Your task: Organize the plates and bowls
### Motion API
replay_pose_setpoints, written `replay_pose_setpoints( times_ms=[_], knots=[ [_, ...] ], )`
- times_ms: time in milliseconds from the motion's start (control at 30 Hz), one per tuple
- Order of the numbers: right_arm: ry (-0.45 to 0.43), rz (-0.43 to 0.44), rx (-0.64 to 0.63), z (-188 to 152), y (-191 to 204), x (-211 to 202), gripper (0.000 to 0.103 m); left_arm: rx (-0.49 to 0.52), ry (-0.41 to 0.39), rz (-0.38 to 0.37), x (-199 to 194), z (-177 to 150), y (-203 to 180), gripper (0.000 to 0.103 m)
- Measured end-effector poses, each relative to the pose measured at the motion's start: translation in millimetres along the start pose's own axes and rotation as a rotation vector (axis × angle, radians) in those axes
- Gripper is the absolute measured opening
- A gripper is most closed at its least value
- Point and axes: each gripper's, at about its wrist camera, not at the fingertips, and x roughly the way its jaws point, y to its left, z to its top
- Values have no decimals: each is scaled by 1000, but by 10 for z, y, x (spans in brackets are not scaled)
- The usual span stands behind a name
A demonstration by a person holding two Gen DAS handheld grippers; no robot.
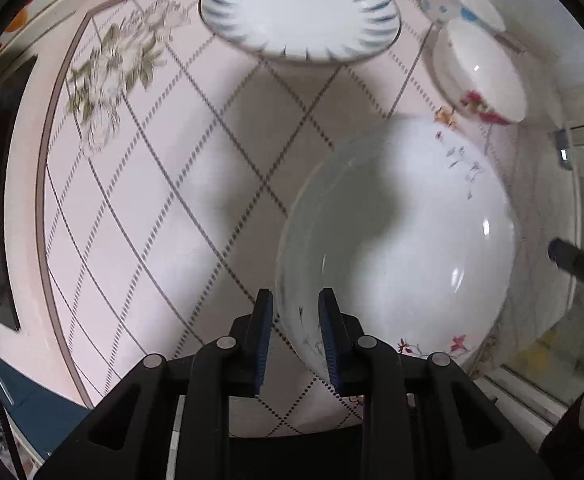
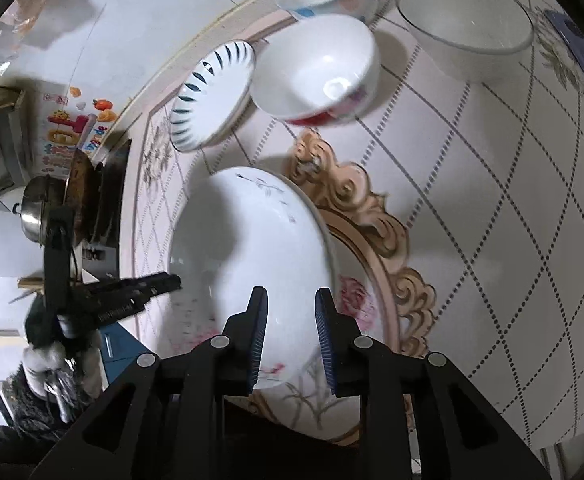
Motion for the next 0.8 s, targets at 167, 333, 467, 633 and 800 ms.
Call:
replay_pose_setpoints(
  times_ms=[167,333,467,633,800],
  knots=[
    [-58,38,36,443,369,-63,38,-2,-113,-46,-377,384,283,25],
    [-137,-12,55,1189,734,84,38,-90,-171,-75,-416,1056,704,28],
    [-138,-56,69,1690,861,359,38,-139,-165,-102,-208,1520,932,28],
    [-91,-155,62,2153,864,762,38,-124,-130,-107,59,1885,999,28],
    [-20,-252,41,2321,782,1122,38,-104,-136,-117,200,2006,946,28]
  ],
)
